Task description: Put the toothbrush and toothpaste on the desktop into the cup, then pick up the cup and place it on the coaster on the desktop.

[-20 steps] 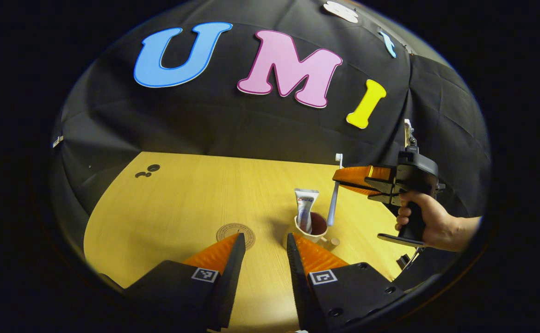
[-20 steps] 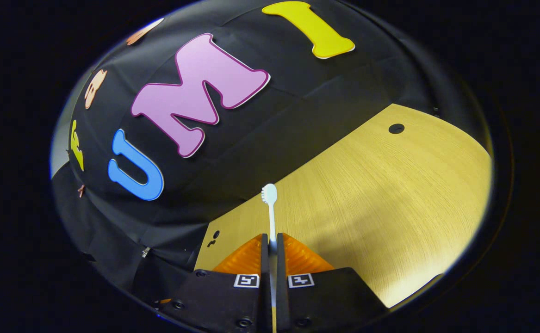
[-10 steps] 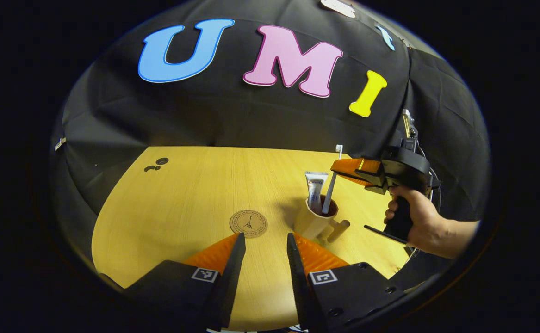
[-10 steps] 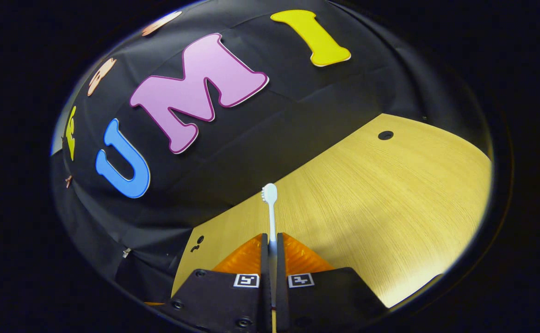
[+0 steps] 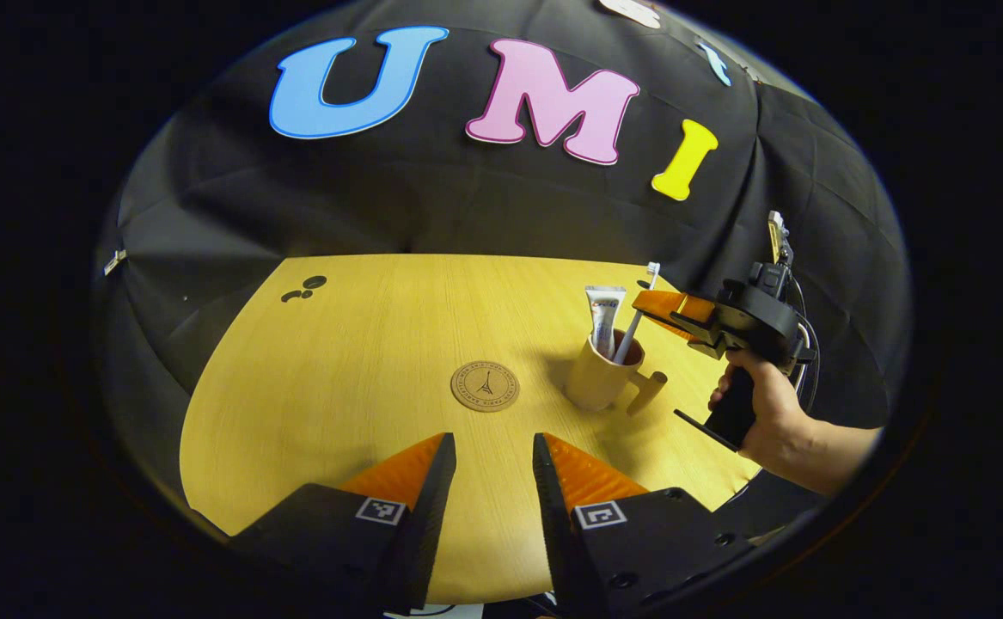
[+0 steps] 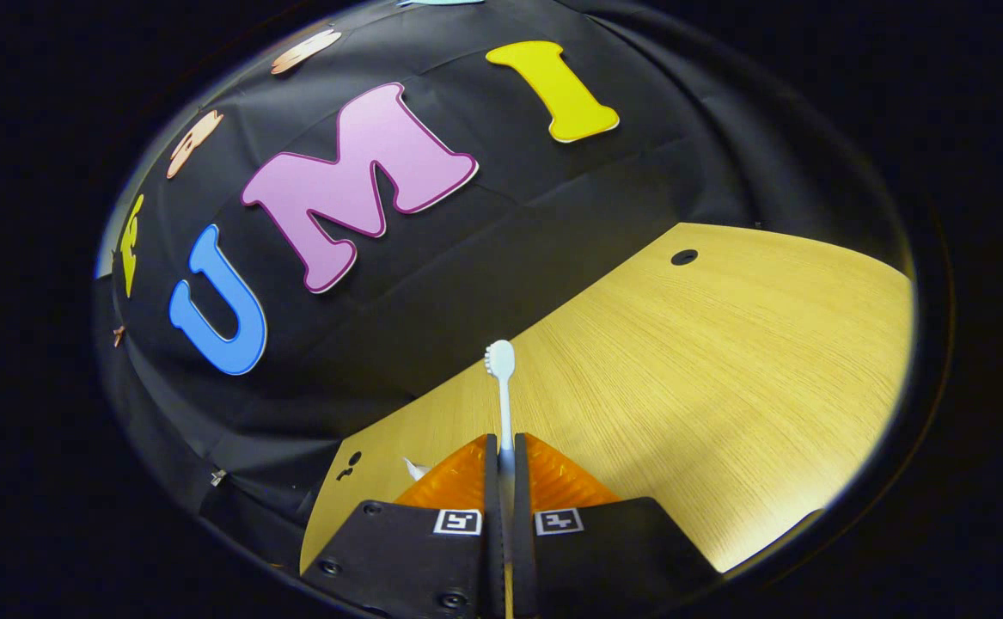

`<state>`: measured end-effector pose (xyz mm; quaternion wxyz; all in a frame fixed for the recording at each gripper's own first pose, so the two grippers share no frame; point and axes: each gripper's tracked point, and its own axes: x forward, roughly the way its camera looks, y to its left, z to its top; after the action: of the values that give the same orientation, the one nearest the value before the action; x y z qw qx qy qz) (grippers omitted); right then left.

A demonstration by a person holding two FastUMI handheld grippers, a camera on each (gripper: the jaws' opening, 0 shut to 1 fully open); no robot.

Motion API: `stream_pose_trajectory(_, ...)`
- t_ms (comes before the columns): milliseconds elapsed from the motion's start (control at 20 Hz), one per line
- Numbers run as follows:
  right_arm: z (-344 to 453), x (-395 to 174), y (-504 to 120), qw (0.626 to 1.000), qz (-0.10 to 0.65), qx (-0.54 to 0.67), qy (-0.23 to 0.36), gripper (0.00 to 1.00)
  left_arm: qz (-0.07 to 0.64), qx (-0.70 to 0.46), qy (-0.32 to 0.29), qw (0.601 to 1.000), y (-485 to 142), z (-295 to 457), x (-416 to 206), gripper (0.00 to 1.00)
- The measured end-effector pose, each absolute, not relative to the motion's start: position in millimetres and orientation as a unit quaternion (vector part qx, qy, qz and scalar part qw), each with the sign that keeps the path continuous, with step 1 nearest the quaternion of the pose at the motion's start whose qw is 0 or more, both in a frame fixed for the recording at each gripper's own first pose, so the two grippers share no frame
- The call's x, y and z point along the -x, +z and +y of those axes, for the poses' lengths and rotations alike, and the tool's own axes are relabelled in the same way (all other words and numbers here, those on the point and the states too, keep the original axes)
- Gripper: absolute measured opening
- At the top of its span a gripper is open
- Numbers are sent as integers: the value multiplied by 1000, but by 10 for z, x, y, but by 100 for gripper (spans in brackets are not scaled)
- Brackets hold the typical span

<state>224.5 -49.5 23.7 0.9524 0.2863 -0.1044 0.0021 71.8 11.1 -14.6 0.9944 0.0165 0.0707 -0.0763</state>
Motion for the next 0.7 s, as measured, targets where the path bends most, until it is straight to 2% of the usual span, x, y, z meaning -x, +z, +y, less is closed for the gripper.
stream_pose_trajectory(400,-409,-2069,21,964,-78,-254,2,15,66,-14,-94,993,-141,58,-757,57)
stream_pose_trajectory(450,-394,-2036,-4,965,-72,-250,5,4,65,-12,-96,993,-126,38,-770,57)
stream_pose_trajectory(500,-383,-1998,-28,967,-67,-247,8,19,65,-9,-99,993,-118,15,-794,57)
stream_pose_trajectory(550,-388,-1952,-47,968,-62,-245,10,24,64,-6,-100,993,-98,-7,-811,57)
stream_pose_trajectory(600,-374,-1916,-59,968,-56,-244,13,21,61,-5,-103,993,-94,-17,-817,57)
stream_pose_trajectory(650,-359,-1852,-59,969,-48,-241,19,27,59,-4,-104,993,-72,-32,-824,57)
stream_pose_trajectory(700,-347,-1791,-89,971,-40,-234,22,29,57,-4,-106,993,-60,-49,-833,57)
